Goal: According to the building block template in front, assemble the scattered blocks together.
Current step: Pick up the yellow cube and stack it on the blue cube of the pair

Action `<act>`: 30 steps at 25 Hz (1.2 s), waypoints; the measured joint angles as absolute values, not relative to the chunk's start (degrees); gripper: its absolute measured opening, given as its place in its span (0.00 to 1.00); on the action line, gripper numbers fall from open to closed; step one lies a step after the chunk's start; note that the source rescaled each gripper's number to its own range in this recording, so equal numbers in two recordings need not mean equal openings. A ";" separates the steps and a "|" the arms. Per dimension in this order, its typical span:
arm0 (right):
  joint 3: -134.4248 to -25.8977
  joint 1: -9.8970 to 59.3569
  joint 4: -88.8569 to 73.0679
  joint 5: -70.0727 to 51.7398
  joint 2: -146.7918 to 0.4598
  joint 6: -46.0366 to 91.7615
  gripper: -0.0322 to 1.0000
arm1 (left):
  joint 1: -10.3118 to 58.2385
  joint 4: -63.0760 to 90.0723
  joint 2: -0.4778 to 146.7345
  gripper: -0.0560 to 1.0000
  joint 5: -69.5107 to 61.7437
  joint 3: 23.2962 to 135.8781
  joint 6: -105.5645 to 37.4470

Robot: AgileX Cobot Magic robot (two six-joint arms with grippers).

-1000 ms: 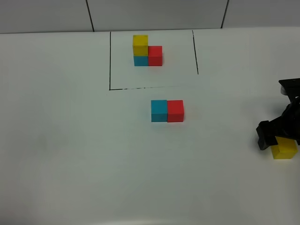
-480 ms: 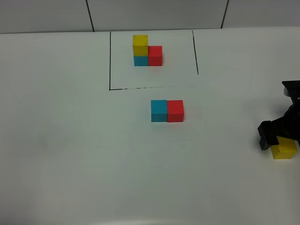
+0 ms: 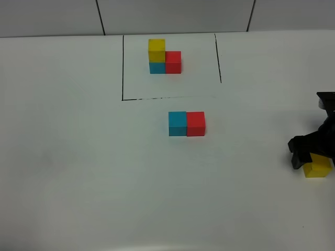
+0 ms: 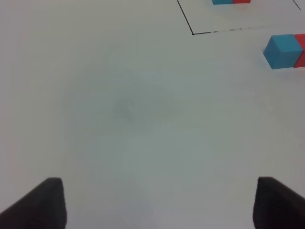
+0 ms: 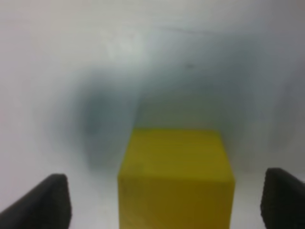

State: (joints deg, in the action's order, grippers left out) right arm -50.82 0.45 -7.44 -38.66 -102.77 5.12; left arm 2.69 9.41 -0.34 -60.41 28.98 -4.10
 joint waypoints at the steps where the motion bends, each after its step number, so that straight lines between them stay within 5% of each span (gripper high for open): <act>1: -50.82 0.45 -7.44 -38.71 -102.77 5.12 0.59 | 2.69 9.41 -0.34 0.77 -60.41 28.98 -4.10; 7: -50.82 0.45 -7.33 -39.32 -102.77 4.29 0.03 | 2.69 9.41 -0.34 0.77 -60.41 28.98 -4.10; 15: -52.93 3.85 -3.83 -42.01 -98.59 6.08 0.03 | 2.69 9.41 -0.34 0.77 -60.41 28.98 -4.04; 25: -74.33 27.79 7.56 -58.33 -98.65 35.92 0.03 | 2.69 9.41 -0.34 0.77 -60.41 28.98 -4.04; 30: -87.38 32.93 4.22 -62.03 -106.92 46.64 0.03 | 2.69 9.41 -0.34 0.77 -60.41 28.98 -4.04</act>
State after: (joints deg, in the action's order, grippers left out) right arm -87.38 32.93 4.22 -62.03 -106.92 46.64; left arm 2.69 9.41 -0.34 -60.41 28.98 -4.04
